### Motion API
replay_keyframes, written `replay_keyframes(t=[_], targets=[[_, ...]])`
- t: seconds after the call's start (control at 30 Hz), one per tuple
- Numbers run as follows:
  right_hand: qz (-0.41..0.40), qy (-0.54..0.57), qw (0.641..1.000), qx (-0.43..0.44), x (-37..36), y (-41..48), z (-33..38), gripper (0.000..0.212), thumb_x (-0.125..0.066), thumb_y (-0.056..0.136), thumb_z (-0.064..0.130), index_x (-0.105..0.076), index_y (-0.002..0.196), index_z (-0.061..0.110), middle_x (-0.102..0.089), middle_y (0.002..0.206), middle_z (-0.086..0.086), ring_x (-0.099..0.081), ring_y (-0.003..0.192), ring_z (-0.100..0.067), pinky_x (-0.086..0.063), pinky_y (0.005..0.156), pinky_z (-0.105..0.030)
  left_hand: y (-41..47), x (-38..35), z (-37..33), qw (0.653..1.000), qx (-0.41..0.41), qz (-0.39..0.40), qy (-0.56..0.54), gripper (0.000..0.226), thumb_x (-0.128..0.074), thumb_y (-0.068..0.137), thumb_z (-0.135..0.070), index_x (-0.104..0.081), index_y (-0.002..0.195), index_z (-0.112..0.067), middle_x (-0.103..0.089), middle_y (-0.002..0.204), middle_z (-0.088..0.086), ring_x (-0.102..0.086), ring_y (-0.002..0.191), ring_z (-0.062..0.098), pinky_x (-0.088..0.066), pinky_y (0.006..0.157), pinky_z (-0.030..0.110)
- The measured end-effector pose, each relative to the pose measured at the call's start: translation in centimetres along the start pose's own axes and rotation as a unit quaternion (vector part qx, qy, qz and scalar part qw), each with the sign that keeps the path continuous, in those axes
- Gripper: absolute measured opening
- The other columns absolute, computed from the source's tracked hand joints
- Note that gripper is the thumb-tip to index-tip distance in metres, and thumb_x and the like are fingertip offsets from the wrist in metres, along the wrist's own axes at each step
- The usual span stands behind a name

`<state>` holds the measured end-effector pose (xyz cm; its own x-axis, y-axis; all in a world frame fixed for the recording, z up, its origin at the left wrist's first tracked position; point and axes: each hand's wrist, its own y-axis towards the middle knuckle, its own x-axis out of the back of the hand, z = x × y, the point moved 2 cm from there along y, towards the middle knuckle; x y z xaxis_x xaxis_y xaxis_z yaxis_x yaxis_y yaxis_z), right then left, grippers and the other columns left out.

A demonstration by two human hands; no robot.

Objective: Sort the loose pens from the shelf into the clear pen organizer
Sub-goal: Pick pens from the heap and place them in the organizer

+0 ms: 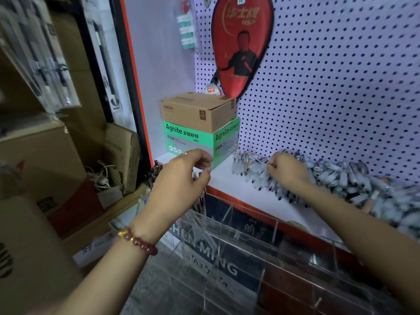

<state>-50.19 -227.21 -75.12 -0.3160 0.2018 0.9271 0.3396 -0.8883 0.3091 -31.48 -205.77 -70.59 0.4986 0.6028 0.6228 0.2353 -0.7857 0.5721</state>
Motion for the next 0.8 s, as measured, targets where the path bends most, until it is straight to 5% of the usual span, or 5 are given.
replay_keyframes(t=[0.13, 0.23, 0.47, 0.67, 0.8], targets=[[0.009, -0.011, 1.0, 0.025, -0.4, 0.1, 0.8, 0.011, -0.054, 0.095, 0.019, -0.059, 0.098, 0.01, -0.065, 0.083, -0.005, -0.059, 0.067, -0.018, -0.041, 0.049, -0.024, 0.7, -1.1, -0.3, 0.998, -0.003, 0.0, -0.064, 0.018, -0.059, 0.087, -0.006, -0.065, 0.099, -0.019, -0.068, 0.094, -0.01, -0.06, 0.087, -0.002, -0.045, 0.071, 0.011], [0.02, -0.007, 1.0, 0.003, 0.0, 0.2, 1.0, 0.017, -0.057, 0.092, 0.014, -0.059, 0.076, 0.011, -0.051, 0.061, -0.003, -0.047, 0.051, -0.016, -0.039, 0.044, -0.023, 1.0, -1.8, -0.9, 0.995, -0.011, -0.006, -0.094, 0.02, -0.059, 0.088, -0.005, -0.063, 0.097, -0.023, -0.067, 0.094, -0.011, -0.06, 0.086, -0.002, -0.048, 0.077, 0.012], [0.103, 0.336, 0.93, -0.111, 6.5, 0.5, 3.6, 0.023, -0.062, 0.09, 0.021, -0.066, 0.075, 0.004, -0.043, 0.053, -0.004, -0.031, 0.047, -0.012, -0.04, 0.058, -0.019, 1.6, -2.6, -1.6, 0.98, 0.012, 0.007, -0.197, 0.036, -0.051, 0.094, -0.004, -0.054, 0.1, -0.039, -0.064, 0.095, -0.014, -0.063, 0.083, 0.002, -0.05, 0.075, 0.02], [0.27, 0.45, 0.851, 0.013, 8.7, -4.1, 9.4, 0.02, -0.053, 0.095, 0.017, -0.068, 0.1, 0.005, -0.044, 0.041, 0.012, -0.027, 0.046, -0.006, -0.021, 0.05, -0.019, 2.0, -2.5, -1.1, 0.965, 0.057, -0.037, -0.255, 0.031, -0.049, 0.098, -0.022, -0.048, 0.119, -0.045, -0.064, 0.105, -0.004, -0.062, 0.1, 0.008, -0.053, 0.088, 0.044], [0.34, 0.449, 0.82, 0.098, 7.4, -4.7, 10.4, 0.016, -0.056, 0.096, 0.022, -0.065, 0.102, 0.012, -0.065, 0.061, 0.011, -0.036, 0.045, -0.002, -0.026, 0.046, -0.015, 2.3, -1.8, -0.9, 0.954, 0.076, -0.093, -0.276, 0.027, -0.048, 0.098, -0.009, -0.058, 0.101, -0.034, -0.067, 0.088, 0.001, -0.065, 0.09, 0.024, -0.055, 0.083, 0.047]])
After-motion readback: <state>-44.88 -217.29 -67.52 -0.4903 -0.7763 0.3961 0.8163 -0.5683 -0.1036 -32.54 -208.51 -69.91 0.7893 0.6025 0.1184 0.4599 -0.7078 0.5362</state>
